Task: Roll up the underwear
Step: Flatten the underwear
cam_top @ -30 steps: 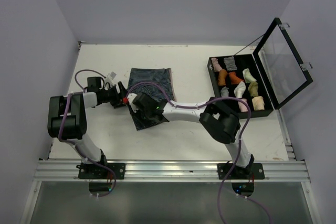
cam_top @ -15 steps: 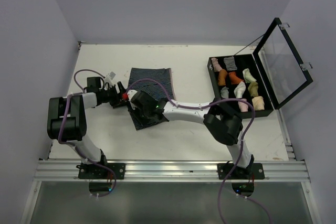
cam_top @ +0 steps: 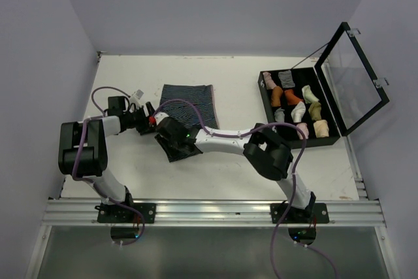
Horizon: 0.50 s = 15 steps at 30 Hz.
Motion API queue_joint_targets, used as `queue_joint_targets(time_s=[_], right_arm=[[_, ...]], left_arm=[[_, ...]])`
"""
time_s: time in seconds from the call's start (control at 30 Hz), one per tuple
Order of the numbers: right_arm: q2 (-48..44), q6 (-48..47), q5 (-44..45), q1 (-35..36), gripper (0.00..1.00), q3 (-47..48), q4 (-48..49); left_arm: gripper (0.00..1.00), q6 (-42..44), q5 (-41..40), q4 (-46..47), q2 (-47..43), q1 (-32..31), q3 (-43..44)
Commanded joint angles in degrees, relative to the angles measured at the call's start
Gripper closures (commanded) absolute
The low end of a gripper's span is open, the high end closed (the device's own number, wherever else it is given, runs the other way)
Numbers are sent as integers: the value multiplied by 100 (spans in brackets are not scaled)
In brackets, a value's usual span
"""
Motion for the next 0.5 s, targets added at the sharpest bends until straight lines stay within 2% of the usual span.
queue_joint_targets(time_s=[0.0, 0.47], right_arm=[[66, 287, 396, 24, 64, 188, -45], [14, 507, 422, 24, 61, 196, -62]], left_arm=[[26, 95, -655, -202, 66, 47, -180], [24, 60, -646, -123, 31, 47, -259]])
